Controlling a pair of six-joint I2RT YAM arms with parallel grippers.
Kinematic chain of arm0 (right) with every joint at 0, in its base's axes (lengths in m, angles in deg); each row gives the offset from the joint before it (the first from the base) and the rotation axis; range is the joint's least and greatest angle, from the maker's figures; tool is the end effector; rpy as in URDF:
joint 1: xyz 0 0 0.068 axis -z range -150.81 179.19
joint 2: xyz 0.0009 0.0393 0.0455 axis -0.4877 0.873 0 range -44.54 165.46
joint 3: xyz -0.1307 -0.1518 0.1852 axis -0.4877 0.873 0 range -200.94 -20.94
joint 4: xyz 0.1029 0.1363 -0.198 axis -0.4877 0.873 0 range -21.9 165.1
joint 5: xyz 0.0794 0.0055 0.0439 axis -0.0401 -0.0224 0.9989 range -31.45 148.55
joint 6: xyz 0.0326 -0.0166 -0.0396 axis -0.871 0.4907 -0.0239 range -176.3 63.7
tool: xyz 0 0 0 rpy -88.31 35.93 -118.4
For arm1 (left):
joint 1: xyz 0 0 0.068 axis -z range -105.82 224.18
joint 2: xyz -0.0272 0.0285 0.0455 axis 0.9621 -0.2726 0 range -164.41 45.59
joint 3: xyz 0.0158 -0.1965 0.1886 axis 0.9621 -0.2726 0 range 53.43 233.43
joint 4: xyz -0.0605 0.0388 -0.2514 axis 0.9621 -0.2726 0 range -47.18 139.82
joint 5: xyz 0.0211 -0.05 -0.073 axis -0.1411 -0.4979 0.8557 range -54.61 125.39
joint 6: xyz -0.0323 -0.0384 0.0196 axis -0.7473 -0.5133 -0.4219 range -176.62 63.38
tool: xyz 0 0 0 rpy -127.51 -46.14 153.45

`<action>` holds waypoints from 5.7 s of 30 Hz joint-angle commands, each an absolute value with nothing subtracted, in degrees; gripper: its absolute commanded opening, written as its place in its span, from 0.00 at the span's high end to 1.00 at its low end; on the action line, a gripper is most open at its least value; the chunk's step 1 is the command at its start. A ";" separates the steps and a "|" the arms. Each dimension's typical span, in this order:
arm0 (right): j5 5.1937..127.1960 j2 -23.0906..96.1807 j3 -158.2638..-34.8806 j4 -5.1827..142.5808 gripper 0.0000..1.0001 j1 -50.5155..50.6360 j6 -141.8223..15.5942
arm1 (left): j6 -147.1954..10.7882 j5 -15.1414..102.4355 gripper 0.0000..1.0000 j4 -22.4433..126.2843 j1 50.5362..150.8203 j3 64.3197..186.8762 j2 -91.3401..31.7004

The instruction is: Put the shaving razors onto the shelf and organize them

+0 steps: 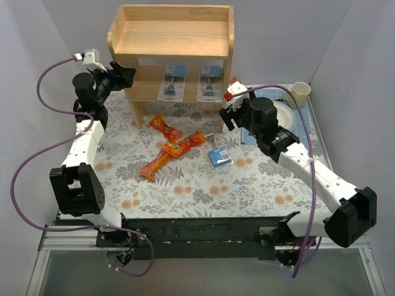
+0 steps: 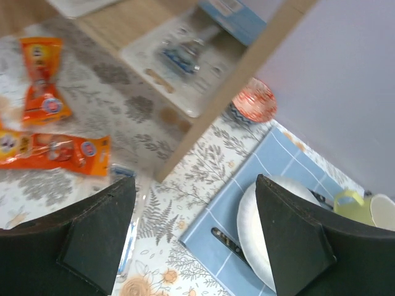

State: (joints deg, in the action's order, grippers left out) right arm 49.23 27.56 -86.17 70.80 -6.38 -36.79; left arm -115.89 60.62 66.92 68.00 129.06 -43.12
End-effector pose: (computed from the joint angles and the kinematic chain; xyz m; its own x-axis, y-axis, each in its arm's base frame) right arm 0.2448 0.1679 0.3770 0.0210 -0.3902 -0.9205 -0.4637 0.8119 -0.3548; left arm 0.3717 0.0250 0.3880 -0.2440 -0.8086 -0.5354 0.2263 0.4894 -0.8422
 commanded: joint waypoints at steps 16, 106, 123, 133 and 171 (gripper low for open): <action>49.77 42.39 -96.35 46.84 0.17 1.94 -45.58 | -107.25 55.07 0.86 64.41 78.83 131.48 -40.12; 76.22 18.48 -76.74 100.27 0.99 -29.26 39.49 | -67.47 96.92 0.25 -6.22 82.70 119.95 -22.61; 74.81 25.25 -83.08 94.12 0.99 -29.35 43.11 | -78.69 87.87 0.33 1.82 93.87 112.32 -19.36; 74.46 25.69 -83.34 91.04 0.99 -29.70 41.44 | -78.42 86.98 0.43 2.71 95.18 112.40 -21.39; 62.34 15.95 -78.68 80.93 0.42 -26.28 30.72 | -90.55 97.17 1.00 6.31 86.49 107.22 -11.82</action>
